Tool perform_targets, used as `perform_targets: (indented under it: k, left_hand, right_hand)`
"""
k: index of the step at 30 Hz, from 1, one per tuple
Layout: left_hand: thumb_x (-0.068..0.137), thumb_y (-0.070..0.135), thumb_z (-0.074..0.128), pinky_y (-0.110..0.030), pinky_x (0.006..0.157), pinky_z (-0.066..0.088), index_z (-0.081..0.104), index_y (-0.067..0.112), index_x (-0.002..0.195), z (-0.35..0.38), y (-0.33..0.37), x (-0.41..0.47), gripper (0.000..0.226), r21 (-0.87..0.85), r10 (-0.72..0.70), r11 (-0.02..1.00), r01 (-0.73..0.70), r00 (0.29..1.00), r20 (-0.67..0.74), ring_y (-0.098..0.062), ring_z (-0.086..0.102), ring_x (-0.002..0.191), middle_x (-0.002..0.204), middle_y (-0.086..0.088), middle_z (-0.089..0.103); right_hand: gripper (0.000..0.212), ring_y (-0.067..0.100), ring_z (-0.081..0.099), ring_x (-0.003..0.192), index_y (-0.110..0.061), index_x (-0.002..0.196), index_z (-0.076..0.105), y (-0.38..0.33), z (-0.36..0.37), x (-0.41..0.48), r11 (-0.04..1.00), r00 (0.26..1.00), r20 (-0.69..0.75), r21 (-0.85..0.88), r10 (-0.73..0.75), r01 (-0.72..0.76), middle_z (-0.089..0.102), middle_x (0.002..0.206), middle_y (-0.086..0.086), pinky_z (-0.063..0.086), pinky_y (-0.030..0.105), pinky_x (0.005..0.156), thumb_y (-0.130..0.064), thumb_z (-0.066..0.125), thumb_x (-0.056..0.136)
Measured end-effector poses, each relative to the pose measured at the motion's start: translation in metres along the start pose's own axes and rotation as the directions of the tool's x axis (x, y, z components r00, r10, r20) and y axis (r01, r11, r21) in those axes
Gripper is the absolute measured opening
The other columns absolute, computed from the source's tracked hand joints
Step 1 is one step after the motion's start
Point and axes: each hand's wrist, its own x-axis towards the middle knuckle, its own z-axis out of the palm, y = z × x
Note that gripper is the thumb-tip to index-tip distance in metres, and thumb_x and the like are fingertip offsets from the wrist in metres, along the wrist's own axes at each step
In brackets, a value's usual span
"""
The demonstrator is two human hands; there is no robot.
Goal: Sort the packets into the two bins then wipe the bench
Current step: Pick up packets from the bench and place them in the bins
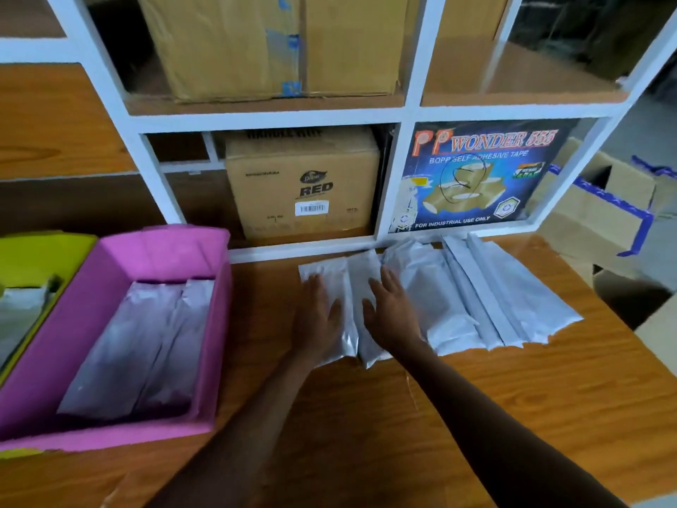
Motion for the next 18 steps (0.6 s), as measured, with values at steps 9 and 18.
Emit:
perform_targets:
  k: [9,18]
  left_hand:
    - [0.092,0.042,0.035,-0.054,0.106,0.038,0.044,0.003,0.139,0.048,-0.032,0.015,0.061,0.358,-0.095,0.926,0.12,0.992,-0.086,-0.038,0.047,0.129,0.141,-0.022,0.047]
    - [0.09,0.015,0.049,-0.049,0.108,0.034,0.052,0.014,0.134,0.045,-0.035,0.017,0.044,0.294,-0.062,0.952,0.088,0.993,-0.098,-0.034,0.047,0.131,0.142,-0.015,0.049]
  right_hand:
    - [0.072,0.038,0.041,0.135,0.001,0.143,0.039,0.027,0.066,0.011,0.977,0.987,0.133,-0.202,0.095,-0.067,0.038,0.147,0.027,0.039,0.046,0.106,-0.048,0.043,0.091]
    - [0.069,0.031,0.01,0.148,-0.008,0.151,0.018,0.014,0.051,0.02,0.97,0.954,0.272,-0.236,0.128,-0.063,0.015,0.159,0.017,0.02,0.044,0.117,-0.05,0.015,0.096]
